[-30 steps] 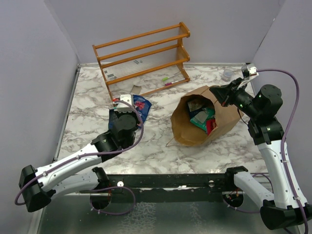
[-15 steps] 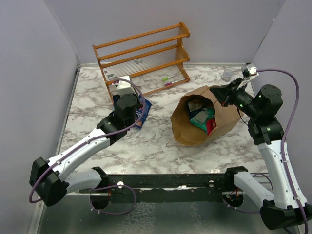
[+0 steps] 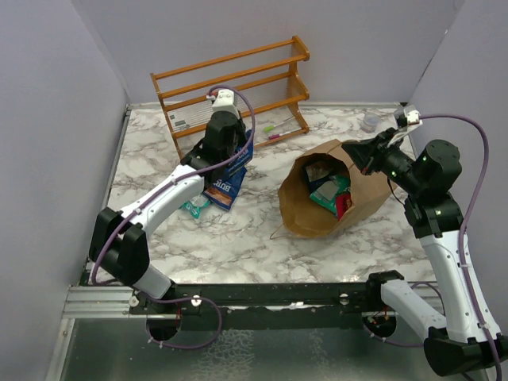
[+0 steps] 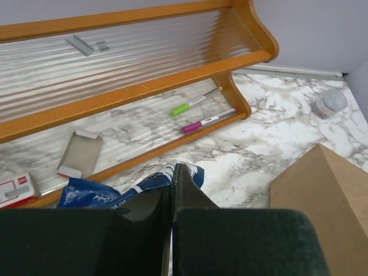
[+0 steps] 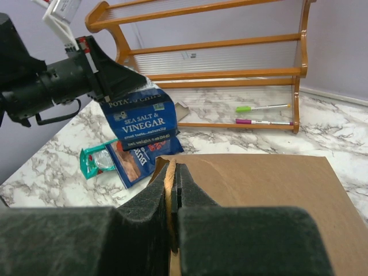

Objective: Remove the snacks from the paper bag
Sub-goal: Place the snack at the center of the board.

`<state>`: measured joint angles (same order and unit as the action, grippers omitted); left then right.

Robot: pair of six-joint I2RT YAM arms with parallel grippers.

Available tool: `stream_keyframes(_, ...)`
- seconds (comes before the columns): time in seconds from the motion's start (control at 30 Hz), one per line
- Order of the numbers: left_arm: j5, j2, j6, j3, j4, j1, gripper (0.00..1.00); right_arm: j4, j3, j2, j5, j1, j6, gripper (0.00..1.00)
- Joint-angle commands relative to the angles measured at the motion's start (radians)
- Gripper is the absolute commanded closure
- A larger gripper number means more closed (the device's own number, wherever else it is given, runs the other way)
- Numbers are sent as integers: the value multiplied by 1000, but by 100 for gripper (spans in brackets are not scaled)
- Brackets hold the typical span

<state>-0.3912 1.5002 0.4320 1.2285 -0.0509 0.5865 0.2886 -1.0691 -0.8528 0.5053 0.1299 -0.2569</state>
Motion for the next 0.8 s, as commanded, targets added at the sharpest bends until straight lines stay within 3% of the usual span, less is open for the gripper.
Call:
stream_keyframes(0.0,252,53,-45,80,-45,-35,100,-14,-1,15,-22,2,2,98)
stream_keyframes(0.23,513,249,-53,268,7,-85,100,-9,-12,15,-23,2,-5,98)
stream_keyframes(0.37,661,294,-9,197,-53,-95,100,-2,-13,20,-32,2,2,98)
stream_keyframes(0.5,559,269,71,5,-85,-96,100,-2,-8,19,-34,2,9,98)
stream_keyframes(0.63,396,214,70,-115,-14,-96,100,-7,-12,8,-27,2,11,98)
stream_keyframes(0.77,359,128,116,-228,-36,-96,100,-25,-8,-3,-15,2,2,98)
